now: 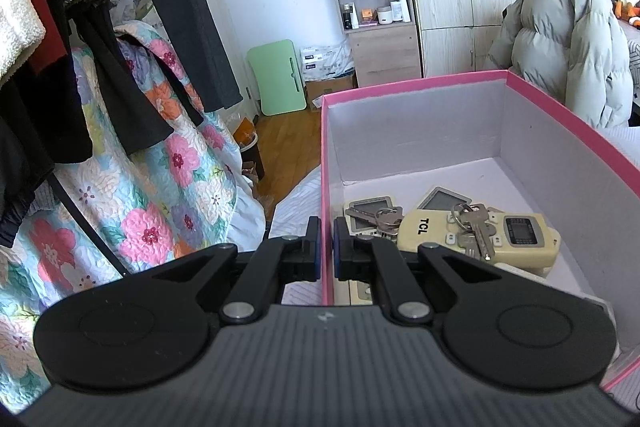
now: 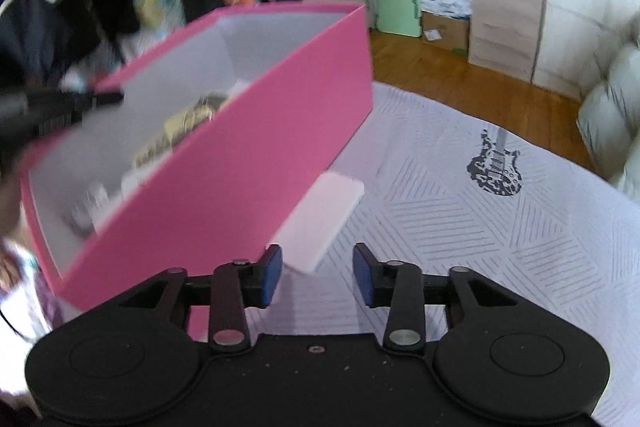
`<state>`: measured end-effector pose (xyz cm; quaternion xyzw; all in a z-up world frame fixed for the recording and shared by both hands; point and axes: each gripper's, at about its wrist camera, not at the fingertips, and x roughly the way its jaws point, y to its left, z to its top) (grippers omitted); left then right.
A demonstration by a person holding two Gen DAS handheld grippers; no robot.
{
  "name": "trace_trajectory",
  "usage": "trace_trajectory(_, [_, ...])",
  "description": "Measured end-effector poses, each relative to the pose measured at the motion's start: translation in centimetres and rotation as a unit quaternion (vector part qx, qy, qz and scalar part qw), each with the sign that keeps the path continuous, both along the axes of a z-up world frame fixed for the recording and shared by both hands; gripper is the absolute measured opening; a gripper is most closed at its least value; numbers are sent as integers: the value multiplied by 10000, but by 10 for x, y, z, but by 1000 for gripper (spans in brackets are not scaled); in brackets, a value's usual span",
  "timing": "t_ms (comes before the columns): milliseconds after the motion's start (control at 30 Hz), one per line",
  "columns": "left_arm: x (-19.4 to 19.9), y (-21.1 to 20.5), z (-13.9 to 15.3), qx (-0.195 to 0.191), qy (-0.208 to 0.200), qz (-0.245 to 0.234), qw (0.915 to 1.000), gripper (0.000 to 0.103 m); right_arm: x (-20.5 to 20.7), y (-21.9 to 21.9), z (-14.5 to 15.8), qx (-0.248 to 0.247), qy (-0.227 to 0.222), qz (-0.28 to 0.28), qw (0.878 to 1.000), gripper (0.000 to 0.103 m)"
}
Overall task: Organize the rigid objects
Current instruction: 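Grasp the white power bank with the right gripper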
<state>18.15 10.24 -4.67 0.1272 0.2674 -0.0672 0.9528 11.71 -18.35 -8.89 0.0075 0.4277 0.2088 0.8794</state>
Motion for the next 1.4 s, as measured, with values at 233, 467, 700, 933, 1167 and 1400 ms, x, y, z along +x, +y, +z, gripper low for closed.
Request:
trace_trajectory(233, [3, 0, 0, 42, 52, 23, 10000, 6, -6, 13, -12, -590, -395, 742, 9947, 61])
trace_trajectory(467, [3, 1, 0, 52, 58, 29, 10000, 6, 5, -6, -18, -701, -383, 375, 9961, 61])
trace_trajectory(700, [3, 1, 1, 49, 65, 27, 10000, 6, 20, -45, -10, -799, -407, -764, 9930, 61])
trace_trajectory(933, [2, 1, 1, 53, 65, 24, 10000, 6, 8, -7, -4, -409, -438, 252, 9979, 62])
trace_trajectory(1167, [3, 1, 1, 57, 76, 14, 10000, 6, 15, 8, -18, -496, -468, 251, 9974, 47])
trace_trajectory(1400, [4, 3, 3, 7, 46, 22, 10000, 6, 5, -19, -6, -425, -172, 71, 9989, 46])
